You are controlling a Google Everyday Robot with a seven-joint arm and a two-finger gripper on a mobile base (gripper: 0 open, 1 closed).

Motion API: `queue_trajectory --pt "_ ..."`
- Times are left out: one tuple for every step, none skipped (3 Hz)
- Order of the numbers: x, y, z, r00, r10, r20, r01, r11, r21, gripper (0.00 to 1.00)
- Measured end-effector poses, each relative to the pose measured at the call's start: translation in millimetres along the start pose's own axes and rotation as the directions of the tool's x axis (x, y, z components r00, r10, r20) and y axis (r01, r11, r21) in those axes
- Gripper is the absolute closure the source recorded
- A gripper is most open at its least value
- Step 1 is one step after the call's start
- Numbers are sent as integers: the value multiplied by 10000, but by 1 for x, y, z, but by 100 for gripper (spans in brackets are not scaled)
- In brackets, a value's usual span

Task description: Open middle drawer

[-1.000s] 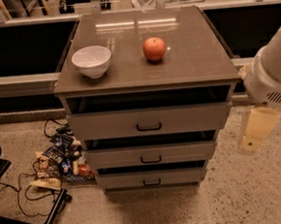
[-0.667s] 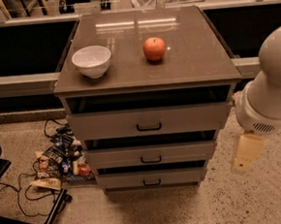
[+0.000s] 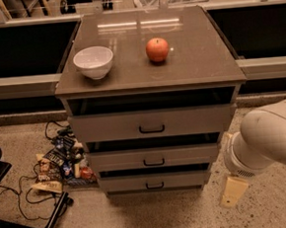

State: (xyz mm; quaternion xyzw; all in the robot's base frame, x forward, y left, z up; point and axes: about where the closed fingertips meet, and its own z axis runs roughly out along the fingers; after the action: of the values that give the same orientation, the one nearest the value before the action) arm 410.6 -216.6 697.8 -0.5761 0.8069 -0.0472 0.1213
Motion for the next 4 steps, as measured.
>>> queue_trajectory --pt "-1 -1 4 10000 -40 0 40 10000 -35 0" --pt "-9 -6 40 9992 -389 8 389 9986 -368 0" --pt "-12 -14 84 9957 -812 439 831 9956 -442 0" --pt "-22 -25 126 9893 -1333 598 1355 9902 -334 0"
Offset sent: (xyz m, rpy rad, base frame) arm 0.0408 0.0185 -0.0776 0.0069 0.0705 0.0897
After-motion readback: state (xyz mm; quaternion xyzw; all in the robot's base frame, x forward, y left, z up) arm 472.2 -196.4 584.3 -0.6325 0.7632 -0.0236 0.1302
